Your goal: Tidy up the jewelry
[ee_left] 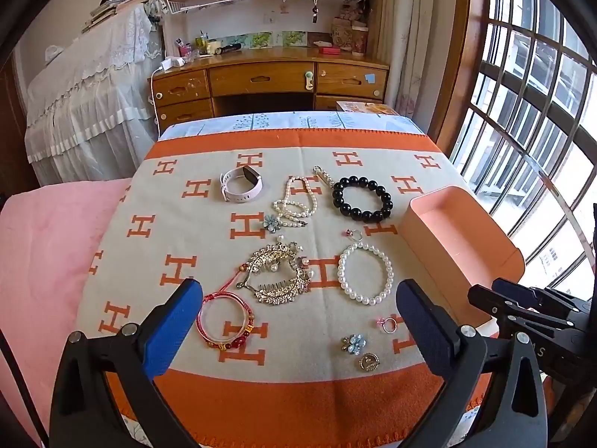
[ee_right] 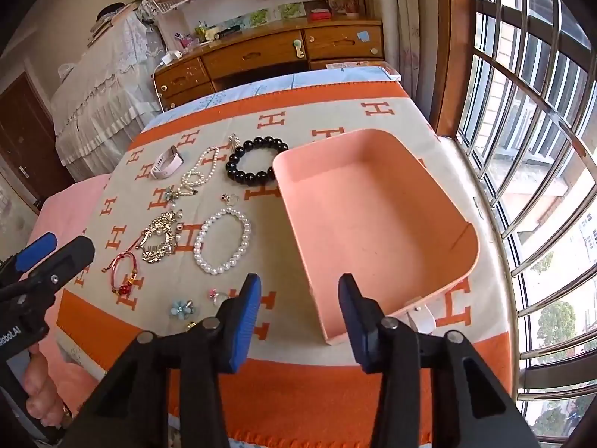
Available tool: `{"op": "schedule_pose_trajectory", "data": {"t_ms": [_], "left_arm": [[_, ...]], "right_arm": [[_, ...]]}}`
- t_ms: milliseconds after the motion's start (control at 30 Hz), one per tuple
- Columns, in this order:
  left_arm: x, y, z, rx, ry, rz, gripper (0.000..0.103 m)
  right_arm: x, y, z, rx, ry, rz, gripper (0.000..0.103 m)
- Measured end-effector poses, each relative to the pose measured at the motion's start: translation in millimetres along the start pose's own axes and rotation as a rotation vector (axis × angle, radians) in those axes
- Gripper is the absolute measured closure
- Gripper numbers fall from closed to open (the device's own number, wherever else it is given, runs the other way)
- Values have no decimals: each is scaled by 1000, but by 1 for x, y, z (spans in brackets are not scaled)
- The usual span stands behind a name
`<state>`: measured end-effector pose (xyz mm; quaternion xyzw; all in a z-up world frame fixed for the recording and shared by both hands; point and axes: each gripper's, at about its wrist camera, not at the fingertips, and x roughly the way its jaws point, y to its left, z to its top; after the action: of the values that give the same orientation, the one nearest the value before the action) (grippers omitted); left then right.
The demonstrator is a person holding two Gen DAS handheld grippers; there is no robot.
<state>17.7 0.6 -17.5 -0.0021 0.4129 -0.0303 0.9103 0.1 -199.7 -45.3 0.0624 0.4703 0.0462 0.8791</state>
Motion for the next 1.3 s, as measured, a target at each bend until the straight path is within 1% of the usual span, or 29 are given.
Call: {"op": "schedule_pose_trajectory", "data": {"t_ms": [67, 100, 167, 300, 367, 400, 500, 567, 667, 833, 933, 1033, 1100, 1167, 1233, 1300], "left_arm": [[4, 0, 0, -1, 12, -3, 1], [5, 0, 0, -1, 16, -4, 1], [7, 0, 1, 1, 21, -7, 1], [6, 0, 2, 3, 17, -3, 1], [7, 1, 2, 1, 20, -2, 1], [8, 2, 2, 0, 22, -2, 1], [11, 3, 2, -1, 29, -1, 1], [12, 3, 2, -1, 33, -2, 1], [11, 4, 1, 0, 37, -2, 1], [12, 8, 1, -5, 43, -1, 1], [13, 10, 0, -6, 49, 0, 1], [14, 13, -1, -7, 55, -1, 1], [14, 15, -1, -9, 56, -1, 1], [15, 16, -1, -12, 58, -2, 1], [15, 17, -2, -11, 60, -6, 1], [15, 17, -2, -8, 63, -8, 1]], "right_arm": [[7, -2, 3, -6, 23, -2, 71], [11, -2, 3, -15, 34, -5, 73], [18, -2, 4, -31, 53, -19, 83], [30, -3, 4, -49, 88, -28, 88], [34, -3, 3, -50, 103, -26, 95], [36, -3, 4, -49, 109, -21, 96], [36, -4, 5, -29, 112, -10, 97], [37, -5, 7, 7, 122, 15, 97], [38, -4, 9, 43, 123, 27, 96], [39, 6, 13, 93, 134, 74, 95], [42, 13, 13, 110, 149, 82, 94], [49, 10, 11, 184, 184, 101, 91], [48, 10, 10, 203, 179, 100, 90], [48, 11, 10, 209, 177, 108, 87], [49, 8, 9, 240, 176, 121, 87], [49, 1, 9, 304, 175, 143, 88]]}}
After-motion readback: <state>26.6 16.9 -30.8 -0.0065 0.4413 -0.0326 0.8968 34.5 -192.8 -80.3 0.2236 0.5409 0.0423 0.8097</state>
